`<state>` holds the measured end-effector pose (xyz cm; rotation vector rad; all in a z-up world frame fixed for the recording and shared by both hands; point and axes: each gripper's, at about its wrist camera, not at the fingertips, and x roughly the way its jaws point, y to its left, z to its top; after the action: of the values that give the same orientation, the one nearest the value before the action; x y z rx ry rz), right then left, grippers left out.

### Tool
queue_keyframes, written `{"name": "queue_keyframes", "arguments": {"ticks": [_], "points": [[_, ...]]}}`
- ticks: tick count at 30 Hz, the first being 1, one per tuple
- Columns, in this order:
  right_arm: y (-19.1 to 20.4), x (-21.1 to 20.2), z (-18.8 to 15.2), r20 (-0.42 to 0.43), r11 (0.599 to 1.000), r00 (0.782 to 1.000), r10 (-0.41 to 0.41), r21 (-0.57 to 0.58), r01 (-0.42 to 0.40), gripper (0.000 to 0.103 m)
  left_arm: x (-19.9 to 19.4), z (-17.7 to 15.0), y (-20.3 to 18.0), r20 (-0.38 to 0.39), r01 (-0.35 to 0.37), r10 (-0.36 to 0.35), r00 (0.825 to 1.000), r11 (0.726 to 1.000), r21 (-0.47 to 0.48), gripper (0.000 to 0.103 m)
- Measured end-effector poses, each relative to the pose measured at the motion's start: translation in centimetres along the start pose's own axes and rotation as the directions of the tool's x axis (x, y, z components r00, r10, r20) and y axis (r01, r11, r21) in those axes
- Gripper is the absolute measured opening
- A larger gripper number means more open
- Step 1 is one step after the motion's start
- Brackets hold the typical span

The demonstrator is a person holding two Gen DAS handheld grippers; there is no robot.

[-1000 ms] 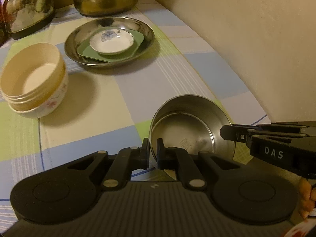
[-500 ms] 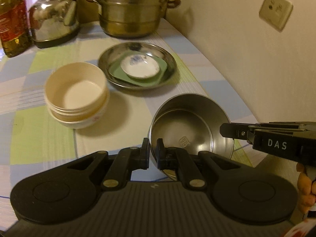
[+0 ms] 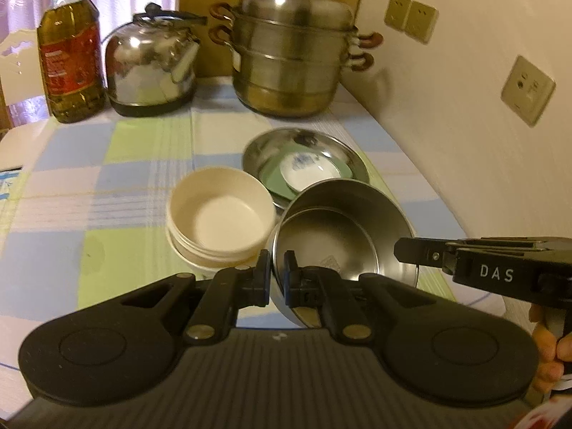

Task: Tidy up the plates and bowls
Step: 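Lift the steel bowl with both grippers and carry it over the cream bowl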

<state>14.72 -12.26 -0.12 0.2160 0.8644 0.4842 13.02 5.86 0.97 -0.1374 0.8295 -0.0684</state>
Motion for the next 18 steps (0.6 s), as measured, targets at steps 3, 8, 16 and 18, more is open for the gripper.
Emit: {"name": "queue_keyframes", "arguments": {"ticks": [3, 8, 16, 18], "points": [[0.8, 0.8, 1.1, 0.005, 1.0, 1.0, 0.015, 0.001, -0.015, 0.005, 0.0, 0.8, 1.0, 0.014, -0.01, 0.01, 1.0, 1.0, -0.006, 0.006], [1.9, 2.1, 3.2, 0.016, 1.0, 0.999, 0.028, 0.002, -0.028, 0.005, 0.3, 2.2, 2.8, 0.024, -0.019, 0.02, 1.0, 1.0, -0.019, 0.006], [2.6, 4.5, 5.9, 0.011, 0.998, 0.999, 0.043, 0.034, -0.043, 0.005, 1.8, 4.3, 5.1, 0.012, -0.029, 0.03, 0.999, 0.999, -0.038, 0.006], [2.6, 5.3, 6.4, 0.006, 0.998, 0.999, 0.046, 0.048, -0.046, 0.005, 2.3, 4.9, 5.5, 0.014, -0.036, 0.037, 0.999, 0.999, -0.035, 0.006]]}}
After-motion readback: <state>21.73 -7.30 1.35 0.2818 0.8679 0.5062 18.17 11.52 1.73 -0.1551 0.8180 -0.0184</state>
